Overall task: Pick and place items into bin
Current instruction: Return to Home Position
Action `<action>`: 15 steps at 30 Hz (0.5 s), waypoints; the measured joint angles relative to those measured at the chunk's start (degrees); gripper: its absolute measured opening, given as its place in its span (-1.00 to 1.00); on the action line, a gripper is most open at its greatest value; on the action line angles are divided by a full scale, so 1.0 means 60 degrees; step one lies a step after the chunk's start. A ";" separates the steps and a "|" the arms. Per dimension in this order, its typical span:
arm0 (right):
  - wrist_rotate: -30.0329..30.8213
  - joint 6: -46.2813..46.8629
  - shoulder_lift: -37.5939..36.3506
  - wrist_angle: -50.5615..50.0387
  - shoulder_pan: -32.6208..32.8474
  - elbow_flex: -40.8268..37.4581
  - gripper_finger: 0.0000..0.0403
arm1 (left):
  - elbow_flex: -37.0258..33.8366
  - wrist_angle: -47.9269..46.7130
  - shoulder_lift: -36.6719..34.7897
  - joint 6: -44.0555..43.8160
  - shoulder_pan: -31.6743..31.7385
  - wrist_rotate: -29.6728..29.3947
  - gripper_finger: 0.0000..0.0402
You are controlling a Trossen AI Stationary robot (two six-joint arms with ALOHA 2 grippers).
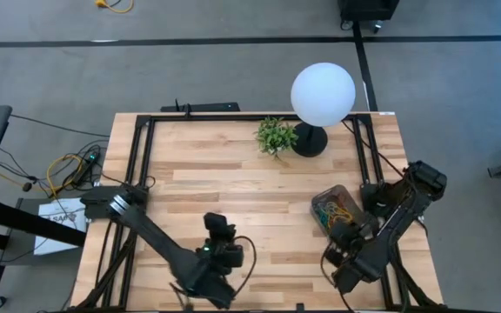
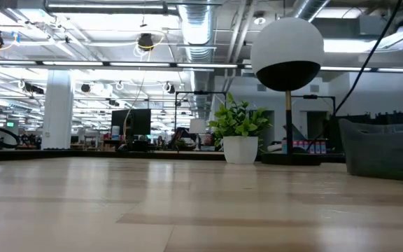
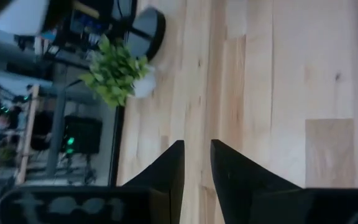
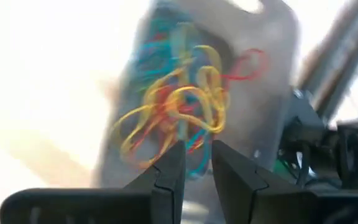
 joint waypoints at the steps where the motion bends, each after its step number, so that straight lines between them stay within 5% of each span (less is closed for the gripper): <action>1: 0.0001 -0.0636 0.0000 -0.0019 -0.0050 0.0356 -0.65 | 0.0000 0.0000 -0.0307 0.0103 -0.0081 0.0003 -0.65; 4: 0.0597 -0.1650 -0.0014 0.0294 -0.0099 0.1212 -0.65 | 0.0000 -0.0006 -0.1258 0.0110 -0.0348 -0.0022 -0.65; 11: 0.6069 -0.3944 0.0003 0.0807 -0.0066 0.2266 -0.65 | -0.0057 0.0019 -0.3633 0.0167 -0.1011 0.1369 -0.65; 15: 0.6586 -0.4465 -0.0363 0.0611 -0.0091 0.2967 -0.65 | -0.0106 -0.0001 -0.5008 0.0217 -0.1402 0.1510 -0.65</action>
